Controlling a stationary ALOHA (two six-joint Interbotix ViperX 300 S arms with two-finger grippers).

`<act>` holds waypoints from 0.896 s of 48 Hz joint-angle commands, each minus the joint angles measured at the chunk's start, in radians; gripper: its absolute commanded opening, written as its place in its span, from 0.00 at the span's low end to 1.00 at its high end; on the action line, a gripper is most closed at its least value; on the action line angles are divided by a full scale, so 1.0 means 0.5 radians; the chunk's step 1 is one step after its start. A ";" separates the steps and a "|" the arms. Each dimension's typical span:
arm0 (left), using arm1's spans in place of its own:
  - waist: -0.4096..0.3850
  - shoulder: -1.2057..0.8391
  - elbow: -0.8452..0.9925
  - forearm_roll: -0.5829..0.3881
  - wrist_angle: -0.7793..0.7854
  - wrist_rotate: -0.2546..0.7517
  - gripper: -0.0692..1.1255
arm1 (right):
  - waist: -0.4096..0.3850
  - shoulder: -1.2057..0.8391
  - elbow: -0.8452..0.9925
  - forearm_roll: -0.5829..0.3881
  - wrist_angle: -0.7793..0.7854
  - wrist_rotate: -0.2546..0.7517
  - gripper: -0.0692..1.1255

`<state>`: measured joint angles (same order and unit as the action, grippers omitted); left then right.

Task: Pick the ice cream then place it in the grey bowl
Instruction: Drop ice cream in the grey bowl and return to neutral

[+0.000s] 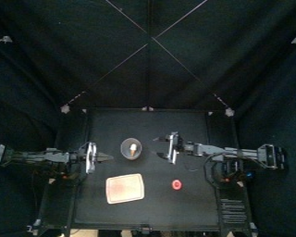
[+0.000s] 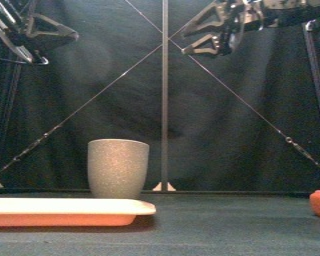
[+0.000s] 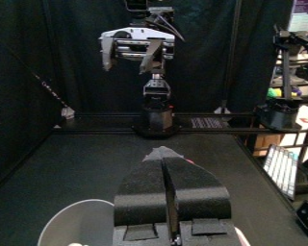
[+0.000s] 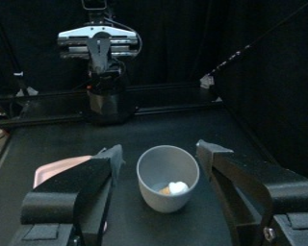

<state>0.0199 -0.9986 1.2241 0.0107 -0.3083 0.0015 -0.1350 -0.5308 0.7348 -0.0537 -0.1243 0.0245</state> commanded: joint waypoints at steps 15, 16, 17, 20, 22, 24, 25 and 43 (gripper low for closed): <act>0.009 -0.003 -0.015 0.025 -0.009 0.003 0.03 | 0.236 -0.807 0.540 0.132 -0.175 0.012 0.86; 0.009 -0.003 -0.015 0.028 -0.006 0.003 0.03 | 0.242 -0.828 0.558 0.138 -0.175 0.012 0.86; 0.009 -0.006 -0.015 0.025 -0.009 0.003 0.03 | 0.245 -0.844 0.574 0.141 -0.175 0.012 0.86; 0.009 -0.006 -0.015 0.025 -0.009 0.003 0.03 | 0.245 -0.877 0.607 0.147 -0.175 0.012 0.86; 0.009 -0.006 -0.015 0.025 -0.012 0.003 0.03 | 0.249 -0.890 0.626 0.147 -0.175 0.012 0.86; 0.009 -0.006 -0.015 0.025 -0.015 0.003 0.03 | 0.245 -0.902 0.644 0.150 -0.175 0.012 0.86; 0.009 -0.006 -0.015 0.025 -0.015 0.003 0.03 | 0.245 -0.905 0.650 0.147 -0.175 0.012 0.86; 0.012 -0.006 -0.015 0.021 -0.018 0.000 0.03 | 0.255 -0.917 0.660 0.141 -0.175 0.012 0.86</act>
<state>0.0245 -1.0048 1.2303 0.0215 -0.3083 0.0015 -0.0123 -0.9925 1.0753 0.0169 -0.2040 0.0322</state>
